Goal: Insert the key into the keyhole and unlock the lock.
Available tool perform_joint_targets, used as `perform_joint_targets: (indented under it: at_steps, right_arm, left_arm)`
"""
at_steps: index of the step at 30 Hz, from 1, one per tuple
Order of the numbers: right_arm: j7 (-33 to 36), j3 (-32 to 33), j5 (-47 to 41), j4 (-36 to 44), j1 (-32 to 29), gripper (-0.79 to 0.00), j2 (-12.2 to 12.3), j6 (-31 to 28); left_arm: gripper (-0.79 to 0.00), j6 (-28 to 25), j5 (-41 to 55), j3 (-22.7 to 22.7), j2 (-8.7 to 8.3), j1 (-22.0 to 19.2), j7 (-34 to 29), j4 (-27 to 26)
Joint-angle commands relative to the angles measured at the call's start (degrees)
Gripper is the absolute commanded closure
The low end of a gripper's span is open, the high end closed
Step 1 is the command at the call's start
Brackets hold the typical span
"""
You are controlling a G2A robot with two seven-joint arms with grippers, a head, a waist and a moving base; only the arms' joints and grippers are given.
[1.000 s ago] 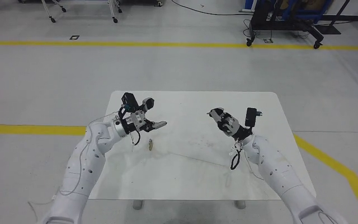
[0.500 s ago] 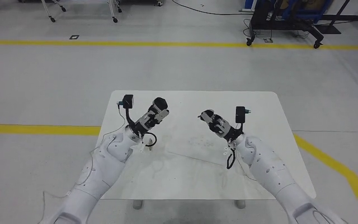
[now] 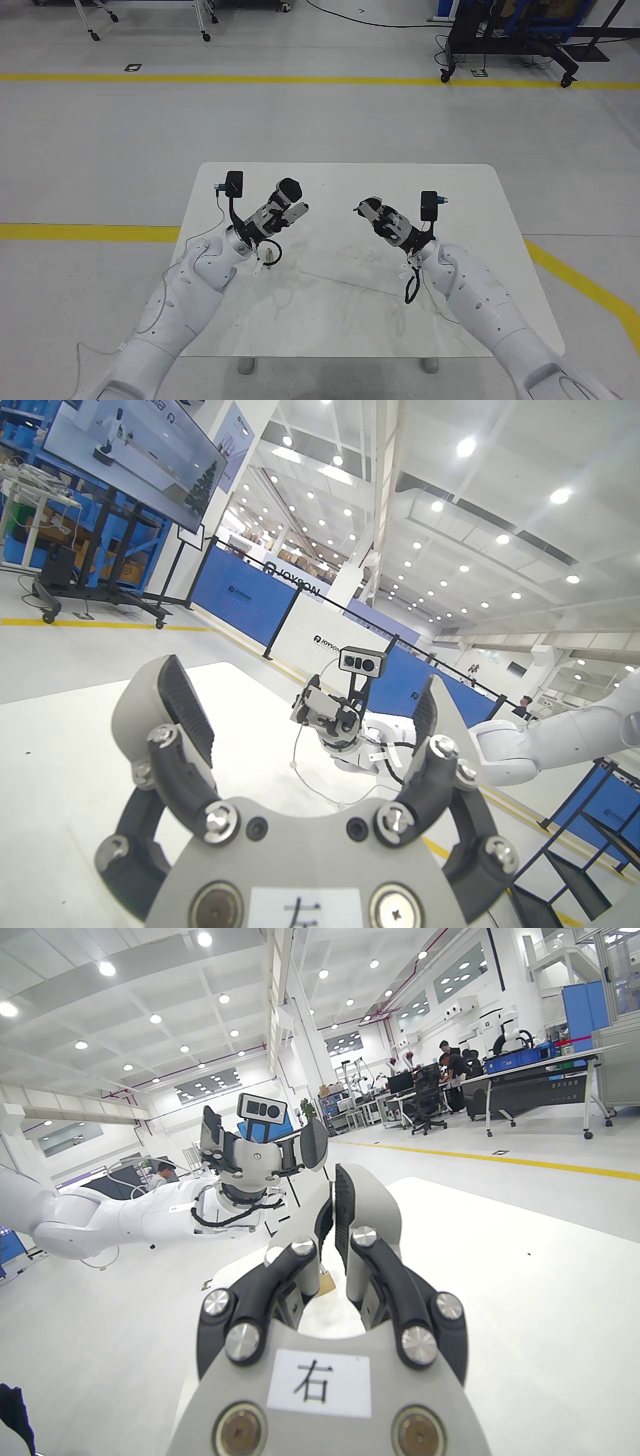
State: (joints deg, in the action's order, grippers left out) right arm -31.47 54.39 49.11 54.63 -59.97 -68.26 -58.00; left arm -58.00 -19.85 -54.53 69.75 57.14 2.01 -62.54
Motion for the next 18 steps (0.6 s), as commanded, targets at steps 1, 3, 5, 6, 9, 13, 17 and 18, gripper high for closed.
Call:
perform_joint_targets:
  at_steps: [1,3,5,6,9,13,17,18]
  right_arm:
    - [0.0,0.0,0.0,0.0,0.0,0.0,0.0,0.0]
    - [0.0,0.0,0.0,0.0,0.0,0.0,0.0,0.0]
    - [0.0,0.0,0.0,0.0,0.0,0.0,0.0,0.0]
    - [0.0,0.0,0.0,0.0,0.0,0.0,0.0,0.0]
    - [0.0,0.0,0.0,0.0,0.0,0.0,0.0,0.0]
    - [2.4,0.0,-1.7,1.4,-0.9,0.0,-0.1,1.4]
    - [7.2,-0.3,-6.8,2.4,-0.8,0.0,-0.5,0.9]
    - [8.4,-0.4,-8.2,2.5,-0.7,0.0,-0.6,0.7]
  left_arm:
    - [-0.785,0.0,0.2,0.0,0.0,0.0,0.0,0.0]
    - [-0.785,0.0,0.2,0.0,0.0,0.0,0.0,0.0]
    - [-0.785,0.0,0.2,0.0,0.0,0.0,0.0,0.0]
    - [-0.785,0.0,0.2,0.0,0.0,0.0,0.0,0.0]
    - [-0.785,0.0,0.2,0.0,0.0,0.0,0.0,0.0]
    - [-0.785,3.8,-1.9,0.8,-0.08,0.7,-4.8,-1.0]
    - [-0.785,7.3,-4.1,2.2,-0.02,0.1,-10.8,-0.7]
    - [-0.785,6.9,-2.5,2.4,0.12,0.3,-11.2,-0.9]
